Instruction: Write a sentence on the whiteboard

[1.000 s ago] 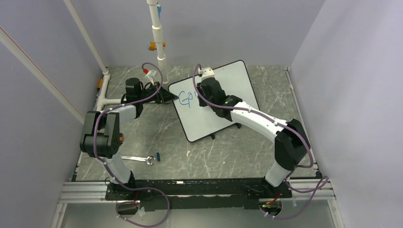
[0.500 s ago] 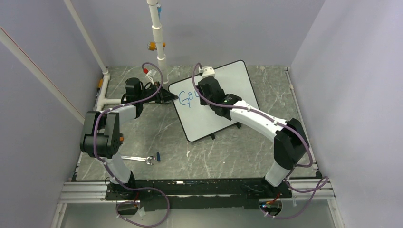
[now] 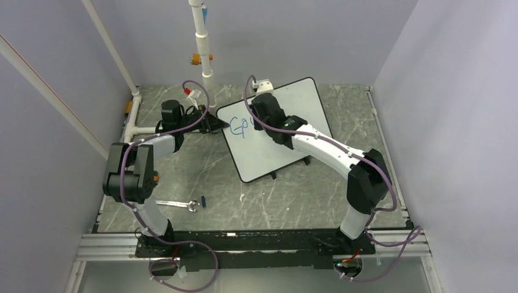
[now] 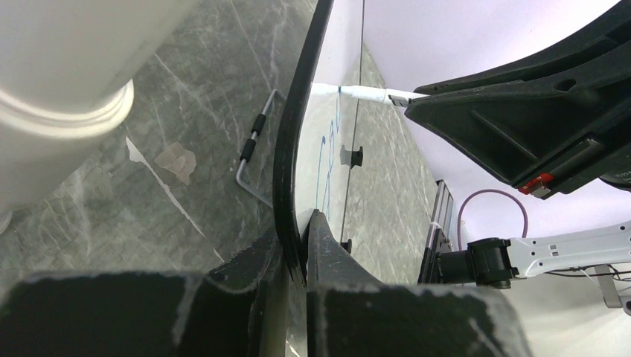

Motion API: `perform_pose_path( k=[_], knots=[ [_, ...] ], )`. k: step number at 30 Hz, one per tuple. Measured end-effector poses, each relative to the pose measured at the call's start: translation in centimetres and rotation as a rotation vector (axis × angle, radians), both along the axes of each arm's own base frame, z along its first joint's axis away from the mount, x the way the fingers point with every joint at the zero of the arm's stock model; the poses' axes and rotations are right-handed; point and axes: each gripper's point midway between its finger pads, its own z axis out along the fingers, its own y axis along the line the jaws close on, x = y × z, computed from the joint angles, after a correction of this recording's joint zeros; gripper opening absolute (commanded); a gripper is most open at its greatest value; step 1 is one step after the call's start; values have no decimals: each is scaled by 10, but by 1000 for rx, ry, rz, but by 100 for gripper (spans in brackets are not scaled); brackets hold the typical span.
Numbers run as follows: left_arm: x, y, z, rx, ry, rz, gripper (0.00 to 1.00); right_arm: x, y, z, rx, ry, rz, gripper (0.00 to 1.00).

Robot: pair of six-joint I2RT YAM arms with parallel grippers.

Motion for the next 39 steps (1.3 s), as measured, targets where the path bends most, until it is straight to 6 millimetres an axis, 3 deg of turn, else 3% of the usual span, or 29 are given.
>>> perform_pose_path(
  k=[15, 22, 26, 33, 39],
  knots=[
    [0, 0, 0, 1, 6, -1, 0, -2, 7, 3, 21, 6, 34, 0],
    [-1, -2, 4, 3, -9, -8, 0, -20, 5, 0, 62, 33, 102, 0],
    [-1, -2, 5, 3, -12, -9, 0, -25, -8, 8, 112, 31, 107, 0],
    [-1, -2, 5, 3, -13, -9, 0, -24, -39, 40, 194, -38, 57, 0],
    [-1, -2, 6, 3, -14, -10, 0, -15, -54, 45, 220, -54, 19, 0]
  ],
)
